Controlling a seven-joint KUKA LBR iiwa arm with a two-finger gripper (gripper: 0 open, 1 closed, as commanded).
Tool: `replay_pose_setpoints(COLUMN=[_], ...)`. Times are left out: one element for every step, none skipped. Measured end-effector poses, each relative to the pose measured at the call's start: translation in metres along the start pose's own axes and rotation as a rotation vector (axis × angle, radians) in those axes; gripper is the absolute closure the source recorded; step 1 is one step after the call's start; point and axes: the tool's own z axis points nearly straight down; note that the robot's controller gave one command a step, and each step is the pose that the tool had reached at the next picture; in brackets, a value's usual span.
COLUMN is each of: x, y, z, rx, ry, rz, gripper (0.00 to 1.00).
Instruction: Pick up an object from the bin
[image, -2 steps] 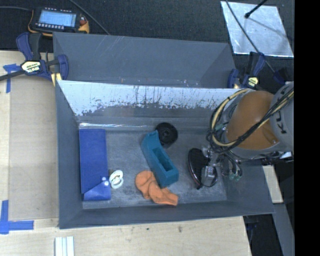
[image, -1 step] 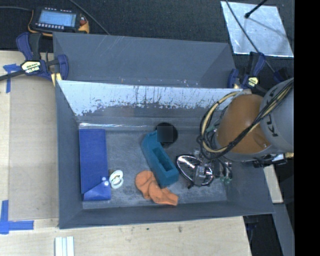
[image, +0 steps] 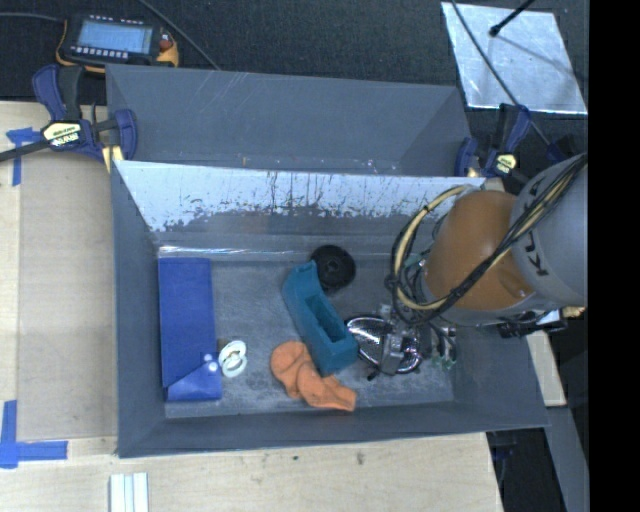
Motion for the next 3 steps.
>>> replay_pose_setpoints(x=[0.003, 0.005, -0.001], y=[0.015, -0.026, -0.019], z=[-0.001, 0.001, 0.002], rx=[-0.001, -0.009, 0.005], ry=[0.005, 0.001, 0.002], rz=[-0.021, -0.055, -0.045], gripper=[1.0, 1.0, 1.0])
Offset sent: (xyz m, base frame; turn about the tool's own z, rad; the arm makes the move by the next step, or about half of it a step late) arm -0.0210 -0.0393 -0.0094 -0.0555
